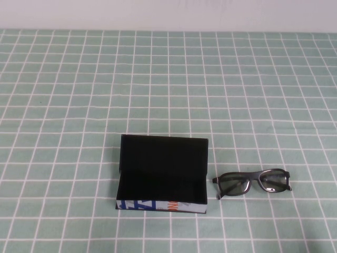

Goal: Return glasses to glasses case

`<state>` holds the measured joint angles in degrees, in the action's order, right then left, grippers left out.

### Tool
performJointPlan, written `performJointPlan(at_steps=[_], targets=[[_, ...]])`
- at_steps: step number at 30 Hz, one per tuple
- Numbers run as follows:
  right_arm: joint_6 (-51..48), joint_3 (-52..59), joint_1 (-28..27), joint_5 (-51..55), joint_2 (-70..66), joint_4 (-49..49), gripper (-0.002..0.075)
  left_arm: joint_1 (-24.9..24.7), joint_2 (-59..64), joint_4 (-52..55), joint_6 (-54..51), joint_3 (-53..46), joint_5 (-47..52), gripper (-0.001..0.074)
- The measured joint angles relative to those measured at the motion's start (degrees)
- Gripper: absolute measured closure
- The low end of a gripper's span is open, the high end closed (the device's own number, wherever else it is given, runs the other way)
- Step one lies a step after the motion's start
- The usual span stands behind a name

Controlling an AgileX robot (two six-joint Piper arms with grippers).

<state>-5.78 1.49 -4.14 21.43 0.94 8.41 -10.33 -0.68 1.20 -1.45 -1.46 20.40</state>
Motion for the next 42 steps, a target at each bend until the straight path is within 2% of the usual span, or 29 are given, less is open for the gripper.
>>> performJointPlan(at_steps=[8,11,16,21,24,32,38,42], targets=[[0.00,0.00,0.00,-0.42,0.00,0.00,0.0739,0.00,0.00,0.03,0.00,0.00,-0.44,0.0737],[0.00,0.09,0.00,-3.03,0.00,0.18,0.0739,0.00,0.00,-0.10,0.13,-0.03,-3.73,0.0737],[0.00,0.09,0.00,-13.68,0.00,3.14,0.0739,0.00,0.00,-0.45,2.16,-0.03,-16.89,0.0737],[0.00,0.09,0.00,-24.54,0.00,5.53,0.0739,0.00,0.00,-0.53,2.81,-0.03,-37.69,0.0737],[0.00,0.09,0.00,-27.08,0.00,5.76,0.0739,0.00,0.00,-0.53,2.90,-0.03,-45.79,0.0737],[0.00,0.09,0.00,-31.46,0.00,5.98,0.0739,0.00,0.00,-0.66,1.45,-0.03,-51.59,0.0737],[0.92,0.09,0.00,-51.28,0.00,6.32,0.0739,0.00,0.00,-0.66,4.23,-0.03,-60.73,0.0737],[3.07,-2.33,0.00,-56.32,0.00,6.58,0.0739,0.00,-0.12,-1.20,5.05,0.64,-63.97,0.0737]])
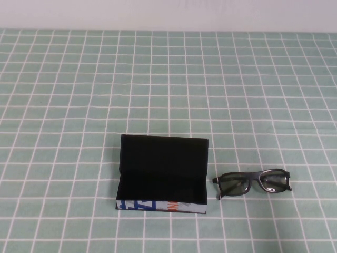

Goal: Return glasses to glasses case

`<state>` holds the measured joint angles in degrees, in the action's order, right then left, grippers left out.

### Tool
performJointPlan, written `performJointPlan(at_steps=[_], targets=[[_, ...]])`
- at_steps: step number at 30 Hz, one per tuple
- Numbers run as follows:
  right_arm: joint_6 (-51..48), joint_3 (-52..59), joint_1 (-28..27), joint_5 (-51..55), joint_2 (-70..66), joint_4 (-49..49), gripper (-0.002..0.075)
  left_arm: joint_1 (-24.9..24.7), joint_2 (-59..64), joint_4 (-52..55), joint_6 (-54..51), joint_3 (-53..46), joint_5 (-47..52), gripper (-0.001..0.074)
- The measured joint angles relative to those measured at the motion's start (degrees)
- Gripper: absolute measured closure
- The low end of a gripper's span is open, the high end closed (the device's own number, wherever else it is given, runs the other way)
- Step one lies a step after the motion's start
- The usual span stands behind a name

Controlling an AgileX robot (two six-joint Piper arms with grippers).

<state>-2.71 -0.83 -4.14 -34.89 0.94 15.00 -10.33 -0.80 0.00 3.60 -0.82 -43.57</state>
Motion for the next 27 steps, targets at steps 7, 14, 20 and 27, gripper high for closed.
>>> performJointPlan(at_steps=[7,14,20,27], targets=[[7.06,-11.87,0.00,2.36,0.00,-5.90,0.0739,0.00,-0.08,-1.00,0.15,10.96,10.46,0.0737],[22.39,-27.27,0.00,11.24,-8.94,-15.59,0.0739,0.00,10.24,-1.00,4.91,24.32,21.56,0.0737],[34.84,-41.05,0.00,26.33,-19.64,-28.93,0.0739,0.00,23.10,-1.09,8.09,38.45,42.06,0.0737],[36.14,-48.57,0.00,56.43,-32.16,-31.06,0.0739,0.00,36.15,-1.09,6.89,45.40,60.74,0.0737]])
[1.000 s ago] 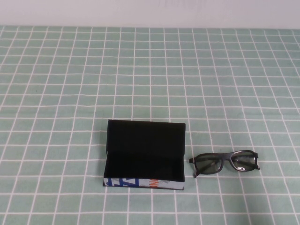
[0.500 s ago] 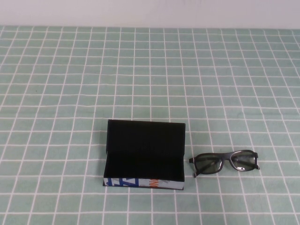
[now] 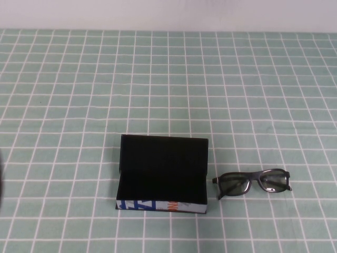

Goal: Return glasses to glasses case

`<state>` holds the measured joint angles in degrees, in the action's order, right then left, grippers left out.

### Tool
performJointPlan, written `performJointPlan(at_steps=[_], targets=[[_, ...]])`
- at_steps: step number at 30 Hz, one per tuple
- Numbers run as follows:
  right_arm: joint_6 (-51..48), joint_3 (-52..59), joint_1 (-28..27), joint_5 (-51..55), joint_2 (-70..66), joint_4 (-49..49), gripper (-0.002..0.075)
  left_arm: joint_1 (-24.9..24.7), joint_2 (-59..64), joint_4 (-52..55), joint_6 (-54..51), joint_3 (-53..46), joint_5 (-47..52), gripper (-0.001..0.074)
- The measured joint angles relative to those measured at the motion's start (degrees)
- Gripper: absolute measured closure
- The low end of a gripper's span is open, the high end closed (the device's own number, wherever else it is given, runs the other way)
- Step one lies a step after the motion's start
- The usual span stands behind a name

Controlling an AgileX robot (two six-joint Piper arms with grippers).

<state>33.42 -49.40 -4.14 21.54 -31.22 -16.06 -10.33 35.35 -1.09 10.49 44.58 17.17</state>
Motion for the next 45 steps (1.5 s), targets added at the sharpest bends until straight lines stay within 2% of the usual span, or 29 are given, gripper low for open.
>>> performJointPlan(at_steps=[6,15,20,28,33,39,42,45], targets=[[-8.41,-0.02,0.00,17.46,-10.51,0.22,0.0739,0.00,6.77,0.00,-0.37,0.16,4.34,0.0737],[-13.87,-0.14,4.94,17.80,-15.31,6.20,0.0739,0.00,15.86,-4.34,-1.64,0.16,19.91,0.0737],[-28.25,-2.28,10.44,21.83,-23.12,11.83,0.0739,0.00,20.47,-8.80,-9.47,0.16,26.29,0.0737],[-52.76,-16.45,19.63,38.59,-43.24,18.19,0.0739,0.00,23.38,-26.67,-29.76,0.16,29.99,0.0737],[-67.37,-23.33,22.12,44.44,-54.38,21.77,0.0739,0.00,23.38,-35.18,-37.68,0.25,31.80,0.0737],[-80.02,-25.33,24.13,45.66,-63.99,23.64,0.0735,0.00,23.38,-36.45,-40.22,0.25,32.56,0.0737],[-84.71,-25.45,25.64,44.96,-66.32,23.64,0.0691,0.00,23.38,-36.45,-40.36,0.25,32.92,0.0737],[-86.49,-25.52,27.51,42.65,-67.29,22.58,0.0555,0.00,23.38,-36.45,-40.40,0.25,33.06,0.0737]])
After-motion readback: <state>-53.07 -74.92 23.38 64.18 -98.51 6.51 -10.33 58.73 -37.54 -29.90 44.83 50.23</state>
